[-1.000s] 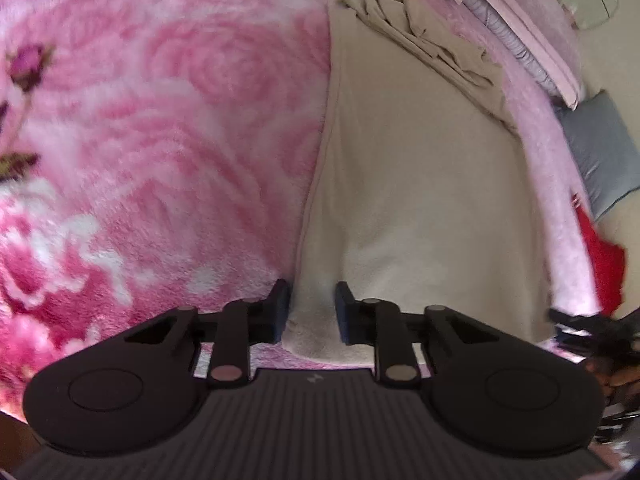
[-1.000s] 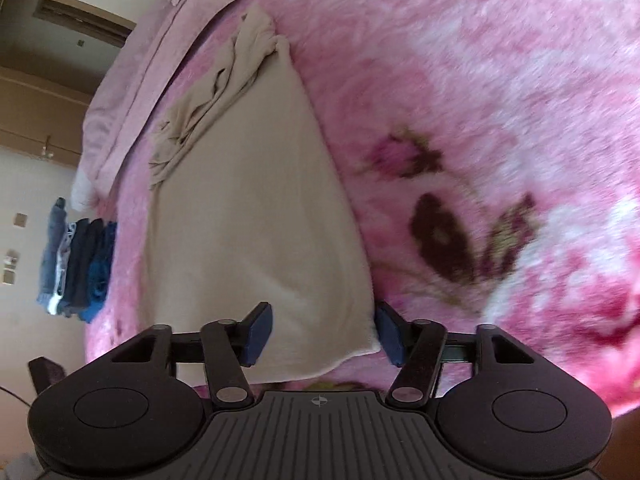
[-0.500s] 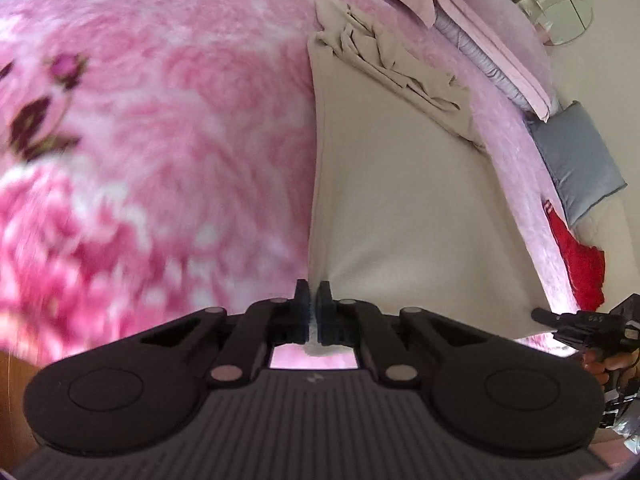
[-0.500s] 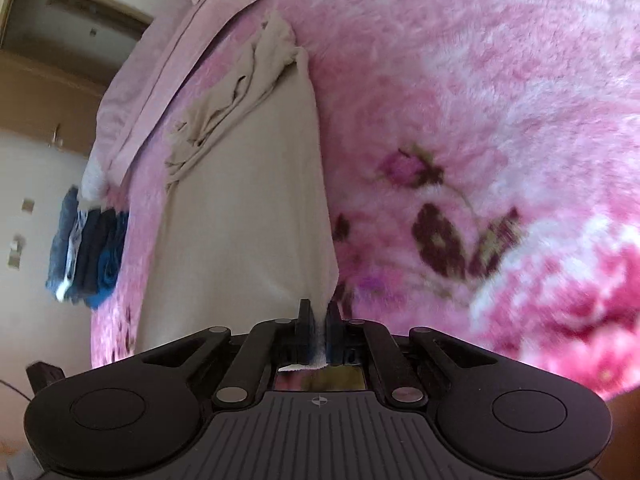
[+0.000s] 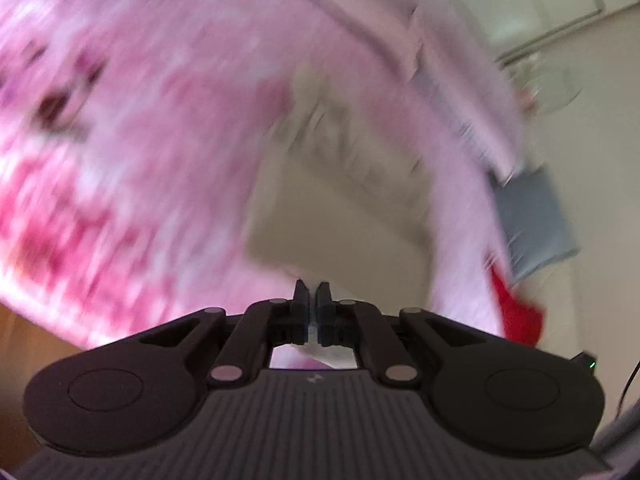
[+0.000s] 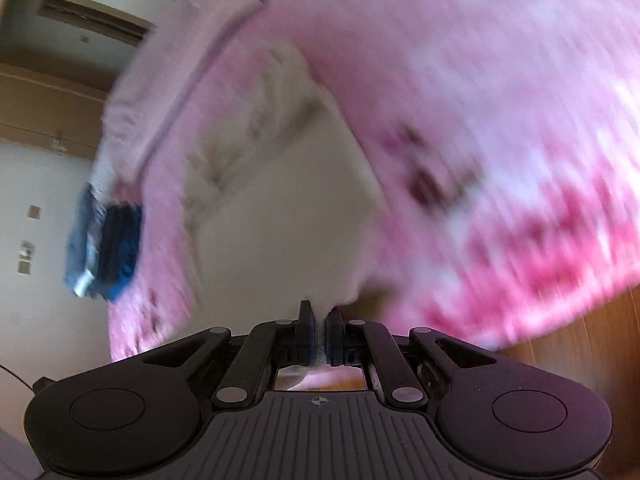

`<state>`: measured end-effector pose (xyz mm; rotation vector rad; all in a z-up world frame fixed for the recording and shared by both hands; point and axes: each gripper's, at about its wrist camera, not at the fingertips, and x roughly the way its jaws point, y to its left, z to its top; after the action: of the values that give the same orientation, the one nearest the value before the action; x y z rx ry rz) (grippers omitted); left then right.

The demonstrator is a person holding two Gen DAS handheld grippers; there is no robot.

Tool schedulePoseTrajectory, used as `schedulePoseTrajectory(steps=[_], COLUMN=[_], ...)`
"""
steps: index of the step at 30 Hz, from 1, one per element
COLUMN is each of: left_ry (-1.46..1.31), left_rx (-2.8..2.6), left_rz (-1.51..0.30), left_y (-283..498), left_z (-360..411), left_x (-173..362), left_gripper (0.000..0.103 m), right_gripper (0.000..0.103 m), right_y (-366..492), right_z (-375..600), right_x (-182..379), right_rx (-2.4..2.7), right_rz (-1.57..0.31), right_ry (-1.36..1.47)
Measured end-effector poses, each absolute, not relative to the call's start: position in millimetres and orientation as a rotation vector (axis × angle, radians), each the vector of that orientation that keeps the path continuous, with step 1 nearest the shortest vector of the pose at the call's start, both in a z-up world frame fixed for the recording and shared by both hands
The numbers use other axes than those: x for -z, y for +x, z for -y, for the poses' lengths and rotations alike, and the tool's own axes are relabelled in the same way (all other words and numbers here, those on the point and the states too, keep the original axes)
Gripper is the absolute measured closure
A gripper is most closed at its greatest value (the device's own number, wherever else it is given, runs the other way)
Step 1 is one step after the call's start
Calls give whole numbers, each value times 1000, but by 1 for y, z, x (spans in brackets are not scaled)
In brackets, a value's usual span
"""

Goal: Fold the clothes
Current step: 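Grasp the sweater hem with both grippers and lift it toward the collar, then fold the held hem over the sweater body with both grippers and release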

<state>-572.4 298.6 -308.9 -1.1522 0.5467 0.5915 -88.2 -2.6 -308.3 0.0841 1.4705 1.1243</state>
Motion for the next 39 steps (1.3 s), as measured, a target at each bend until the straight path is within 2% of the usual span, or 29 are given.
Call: schedulePoseTrajectory(steps=[5, 10, 11, 12, 13, 14, 16, 18, 23, 29, 32, 35, 37, 38, 39], left_ry=[-1160, -1189, -1213, -1233, -1245, -1255, -1259, -1232, -1102, -1055, -992, -966, -961, -962, -968], left_rx=[-550, -562, -574, -591, -614, -640, -657, -650, -581, -547, -569, -591, -607, -612, -622], left_rz=[-436, -431, -442, -458, -478, -500, -492, -500, -609, -627, -658, -643, -621, -612, -597], left_y=[-511, -453, -446, -440, -437, -436, -441, -447, -445, -430, -415, -402, -396, -395, -396], left_z=[-398, -487, -503, -516, -525, -534, -543, -545, -535, -525, -526, -529, -530, -530, -530], left_x=[319, 359, 371, 381, 389, 396, 399, 398, 397, 403, 407, 409, 408, 406, 404], left_gripper=[102, 101, 100, 94, 89, 81, 80, 76, 76, 71, 71, 76, 98, 99, 100], right_gripper=[100, 100, 100, 100, 95, 71, 45, 45, 45, 45, 45, 45, 47, 85, 103], right_y=[-46, -9, -2, 4, 11, 14, 15, 17, 21, 20, 27, 37, 42, 43, 43], right_z=[-88, -185, -200, -216, -232, -237, -233, -229, -220, -229, -240, -249, -254, -257, -259], right_x=[294, 324, 334, 344, 354, 359, 362, 364, 370, 386, 398, 404, 406, 406, 405], right_rx=[-1124, -1051, -1032, -1013, -994, -987, -986, -985, -981, -1023, -1043, -1064, -1102, -1135, -1168], right_rz=[-1312, -1266, -1283, -1301, -1318, -1318, -1299, -1280, -1231, -1179, -1175, -1181, -1194, -1196, -1190], right_ry=[155, 145, 148, 152, 155, 145, 107, 69, -24, -165, -139, -70, -34, -35, -49])
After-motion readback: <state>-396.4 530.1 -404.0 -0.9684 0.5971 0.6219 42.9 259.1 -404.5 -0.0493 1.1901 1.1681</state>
